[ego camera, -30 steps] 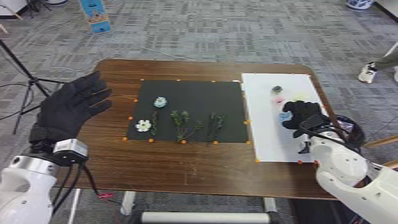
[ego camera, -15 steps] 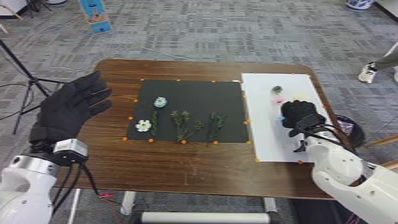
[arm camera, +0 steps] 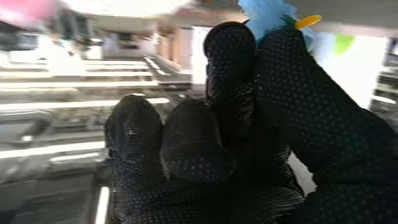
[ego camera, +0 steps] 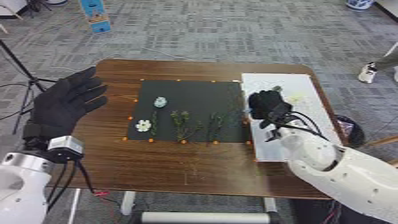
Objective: Arrange flowers
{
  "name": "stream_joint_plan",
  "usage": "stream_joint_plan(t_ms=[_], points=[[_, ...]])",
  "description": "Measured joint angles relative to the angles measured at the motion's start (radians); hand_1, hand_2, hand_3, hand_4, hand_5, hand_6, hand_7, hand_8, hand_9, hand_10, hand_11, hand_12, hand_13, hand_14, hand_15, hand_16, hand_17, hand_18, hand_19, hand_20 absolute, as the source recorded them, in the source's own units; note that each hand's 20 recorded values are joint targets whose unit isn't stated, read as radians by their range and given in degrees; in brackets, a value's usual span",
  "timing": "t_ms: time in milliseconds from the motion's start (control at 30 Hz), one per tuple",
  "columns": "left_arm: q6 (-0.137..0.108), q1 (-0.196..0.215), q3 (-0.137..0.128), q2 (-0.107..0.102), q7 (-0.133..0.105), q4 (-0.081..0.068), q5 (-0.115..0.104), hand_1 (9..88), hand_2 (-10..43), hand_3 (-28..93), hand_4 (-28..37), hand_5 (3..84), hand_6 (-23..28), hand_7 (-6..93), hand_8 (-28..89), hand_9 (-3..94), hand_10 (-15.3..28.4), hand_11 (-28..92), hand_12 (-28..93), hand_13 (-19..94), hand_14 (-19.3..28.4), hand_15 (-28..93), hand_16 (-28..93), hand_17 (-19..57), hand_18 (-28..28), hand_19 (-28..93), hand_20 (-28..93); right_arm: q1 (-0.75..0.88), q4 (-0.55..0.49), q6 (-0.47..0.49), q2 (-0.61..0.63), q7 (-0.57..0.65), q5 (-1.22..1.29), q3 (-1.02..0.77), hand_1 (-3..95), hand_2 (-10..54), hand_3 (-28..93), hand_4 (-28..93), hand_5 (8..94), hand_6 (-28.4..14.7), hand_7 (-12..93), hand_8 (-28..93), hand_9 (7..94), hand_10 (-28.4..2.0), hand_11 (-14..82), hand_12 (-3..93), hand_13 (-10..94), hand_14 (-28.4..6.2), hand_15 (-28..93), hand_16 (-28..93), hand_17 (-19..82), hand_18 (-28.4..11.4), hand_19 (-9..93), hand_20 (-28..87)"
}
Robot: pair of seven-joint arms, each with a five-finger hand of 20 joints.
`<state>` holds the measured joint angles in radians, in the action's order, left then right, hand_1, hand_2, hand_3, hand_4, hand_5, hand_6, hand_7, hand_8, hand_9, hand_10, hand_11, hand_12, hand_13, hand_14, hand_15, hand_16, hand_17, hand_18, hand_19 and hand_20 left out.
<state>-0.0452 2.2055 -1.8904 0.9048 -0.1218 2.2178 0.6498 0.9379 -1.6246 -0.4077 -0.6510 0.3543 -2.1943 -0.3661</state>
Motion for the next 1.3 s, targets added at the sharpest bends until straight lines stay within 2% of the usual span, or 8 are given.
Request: stream_joint_plan(t_ms=[267, 567, 800, 933, 1133, 1300], points=[[0.000, -0.008, 0.000, -0.006, -0.001, 0.000, 0.001, 23.2, -2.8, 72, -28.3, 33.5, 3.5, 20.2, -10, 32.0, 13.4, 25, 17, 26, 15.2, 32, 0, -8.3, 23.2, 47, 10, -0.224, 0.030, -0.005, -0.136, -0.036, 0.024, 0.170, 49.6, -9.5, 82, -26, 73.3, 3.7, 44, 5, 80.1, -4.5, 28.0, 51.3, 75, -3.4, 86, 36, 45, -19.4, 93, 63], [0.000, -0.028, 0.005, -0.017, -0.002, -0.002, 0.001, 23.2, -2.8, 71, -28.3, 33.6, 3.6, 20.2, -10, 32.1, 13.3, 25, 18, 26, 15.2, 31, 0, -8.3, 23.2, 47, 10, -0.320, 0.065, -0.005, -0.293, -0.031, 0.041, 0.258, 49.7, -9.5, 82, -27, 73.8, 3.9, 44, 4, 80.9, -4.3, 27.5, 50.8, 75, -3.4, 86, 36, 45, -19.5, 93, 63], [0.001, -0.065, 0.028, -0.034, -0.005, -0.015, 0.001, 23.2, -2.8, 71, -28.3, 33.8, 3.7, 20.2, -10, 32.2, 13.4, 25, 17, 26, 15.2, 32, 0, -8.2, 23.2, 47, 10, -0.326, 0.213, 0.002, -0.421, -0.037, 0.053, 0.284, 49.8, -9.5, 82, -27, 74.2, 3.9, 44, 3, 81.0, -4.3, 27.7, 51.0, 75, -3.3, 86, 36, 45, -19.5, 93, 63], [0.002, -0.101, 0.059, -0.044, -0.005, -0.032, 0.001, 23.2, -2.8, 72, -28.3, 33.8, 3.6, 20.2, -10, 32.1, 13.3, 25, 17, 26, 15.2, 31, 0, -8.2, 23.2, 47, 10, -0.327, 0.315, 0.002, -0.488, -0.040, 0.053, 0.295, 49.9, -9.5, 82, -27, 74.2, 3.9, 44, 2, 81.1, -4.4, 27.7, 51.2, 75, -3.2, 86, 36, 45, -19.4, 93, 63], [0.009, -0.108, 0.062, -0.048, -0.007, -0.031, 0.001, 23.2, -2.8, 71, -28.3, 33.8, 3.6, 20.3, -10, 32.2, 13.3, 25, 17, 26, 15.2, 31, 0, -8.2, 23.2, 47, 10, -0.360, 0.261, 0.006, -0.491, 0.048, 0.053, 0.397, 49.9, -9.5, 82, -27, 73.9, 4.1, 44, 2, 81.0, -4.5, 27.6, 51.2, 75, -3.3, 86, 36, 45, -19.4, 93, 63], [0.013, -0.105, 0.062, -0.050, -0.008, -0.030, 0.001, 23.2, -2.8, 71, -28.3, 33.8, 3.6, 20.2, -10, 32.1, 13.3, 25, 17, 26, 15.2, 31, 0, -8.2, 23.2, 47, 10, -0.361, 0.251, 0.011, -0.499, 0.055, 0.053, 0.413, 49.9, -9.5, 81, -28, 73.9, 4.3, 44, 2, 80.9, -4.5, 27.6, 51.1, 75, -3.4, 86, 37, 45, -19.3, 93, 63]])
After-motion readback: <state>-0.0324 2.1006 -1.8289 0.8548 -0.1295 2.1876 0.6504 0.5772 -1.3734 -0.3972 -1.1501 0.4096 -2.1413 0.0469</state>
